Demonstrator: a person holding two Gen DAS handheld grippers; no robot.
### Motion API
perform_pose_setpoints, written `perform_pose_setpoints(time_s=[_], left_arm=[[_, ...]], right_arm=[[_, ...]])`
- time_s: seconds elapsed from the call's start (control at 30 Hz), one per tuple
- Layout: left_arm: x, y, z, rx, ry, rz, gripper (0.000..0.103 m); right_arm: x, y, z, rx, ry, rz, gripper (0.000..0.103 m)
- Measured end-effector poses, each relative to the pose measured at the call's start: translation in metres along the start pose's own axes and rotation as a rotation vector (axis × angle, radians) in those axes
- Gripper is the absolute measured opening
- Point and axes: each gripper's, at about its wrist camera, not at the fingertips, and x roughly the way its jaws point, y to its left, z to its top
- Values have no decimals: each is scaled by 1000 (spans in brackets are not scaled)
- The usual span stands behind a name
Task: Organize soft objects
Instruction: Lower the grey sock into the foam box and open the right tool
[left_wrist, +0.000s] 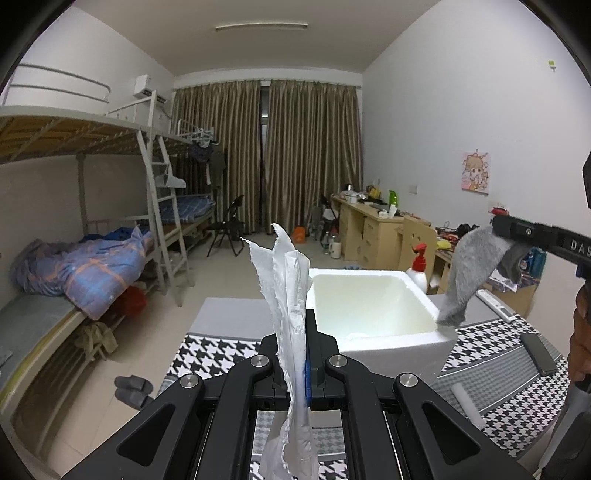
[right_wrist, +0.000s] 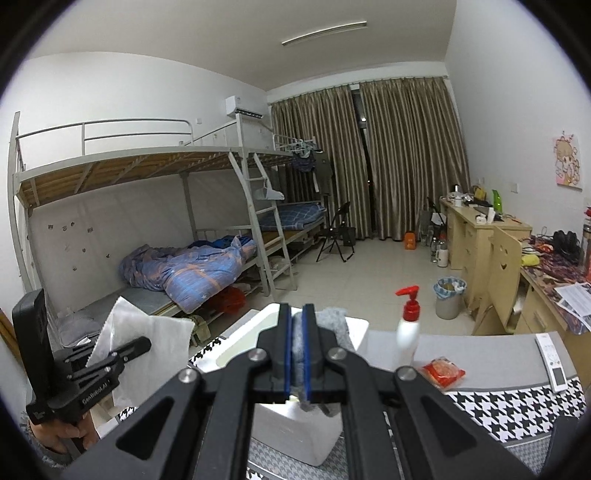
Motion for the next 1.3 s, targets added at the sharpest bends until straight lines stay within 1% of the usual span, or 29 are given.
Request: perform_pose_setpoints(time_s=[0.2, 0.37, 0.57, 0.8, 0.97, 1.0, 1.07, 1.1, 1.13, 1.17, 1.2, 1.23, 1.3], left_arm=[[-4, 9, -5, -13, 0, 24, 4], [-4, 13, -9, -17, 18, 30, 4], [-7, 15, -10, -18, 15, 39, 4], [-6, 18, -13, -20, 23, 47, 4], [-6, 18, -12, -25, 22, 52, 4], [-6, 18, -12, -24, 23, 52, 4], [-6, 18, -12, -23, 23, 54, 4], [-6, 18, -12, -23, 23, 54, 4], [-6, 18, -12, -22, 22, 54, 4], [-6, 18, -11, -22, 23, 54, 4], [-6, 18, -11, -22, 21, 54, 4], [-7, 18, -11, -22, 19, 55, 4], [-7, 18, -10, -21, 16, 53, 4]], right_arm=[[14, 8, -3, -9, 28, 8, 7], [29, 14, -6, -12, 60, 17, 7], [40, 19, -8, -23, 91, 25, 7], [55, 26, -13, -33, 144, 17, 7], [61, 28, -14, -40, 166, 6, 8], [61, 27, -13, -38, 167, 7, 8], [66, 28, -13, -29, 180, 12, 11], [68, 27, -13, -24, 189, 11, 21], [70, 27, -14, -23, 198, 9, 44], [71, 27, -15, -24, 194, 8, 59], [70, 27, -16, -28, 182, 6, 79], [69, 28, -16, -34, 175, 2, 82], [69, 30, -17, -47, 184, -1, 82]])
